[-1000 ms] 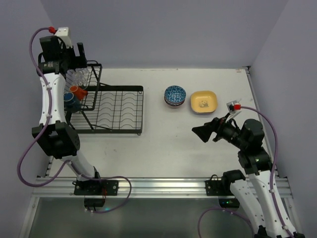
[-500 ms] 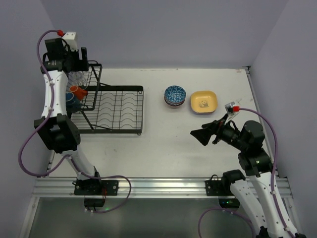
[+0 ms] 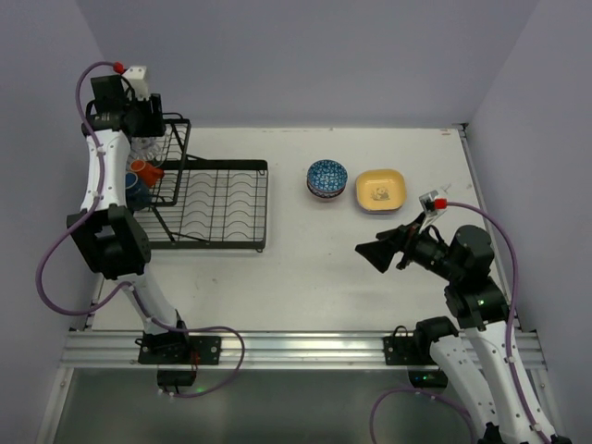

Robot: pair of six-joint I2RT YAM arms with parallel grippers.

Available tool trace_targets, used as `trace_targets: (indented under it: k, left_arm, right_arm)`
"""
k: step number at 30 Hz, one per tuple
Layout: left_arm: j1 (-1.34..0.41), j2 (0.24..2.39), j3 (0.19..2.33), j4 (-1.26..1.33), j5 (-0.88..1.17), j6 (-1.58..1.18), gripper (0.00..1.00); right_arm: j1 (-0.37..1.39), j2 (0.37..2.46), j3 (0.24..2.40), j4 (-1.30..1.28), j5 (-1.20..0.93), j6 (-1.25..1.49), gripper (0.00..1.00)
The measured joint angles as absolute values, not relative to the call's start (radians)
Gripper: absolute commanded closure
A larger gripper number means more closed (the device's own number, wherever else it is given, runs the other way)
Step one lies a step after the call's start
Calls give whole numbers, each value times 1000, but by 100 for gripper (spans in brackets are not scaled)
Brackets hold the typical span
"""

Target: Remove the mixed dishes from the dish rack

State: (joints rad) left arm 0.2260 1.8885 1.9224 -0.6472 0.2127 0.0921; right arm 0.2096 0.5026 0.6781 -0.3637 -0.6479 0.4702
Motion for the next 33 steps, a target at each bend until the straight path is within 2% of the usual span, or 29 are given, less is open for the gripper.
trace_targets:
  k: [1,2,4,5,13,16,33]
  left_arm:
    - [226,1893,1922,-646,212,91,44]
    - [226,1896,1922,-645,210,93,52]
    - [227,1896,1926,-648,210,88,58]
    - [226,1896,1928,-649,210,88,67]
    - [226,1896,1955,-670,221,79,96]
    - [226,1896,1971,-679,230,64,100]
    - [226,1816,2041,-694,233,-24,100]
  right_arm:
    - [210,503,678,-363,-648,470,1]
    - [210,503,678,-361,-648,470,1]
    - [210,503,678,-358,-648,470,1]
    - [210,503,678,-358,-649,470,1]
    - [210,503,678,-355,-650,470,1]
    - [210,503,678,-354,-651,469,1]
    - [210,503,678,-350,-651,470,1]
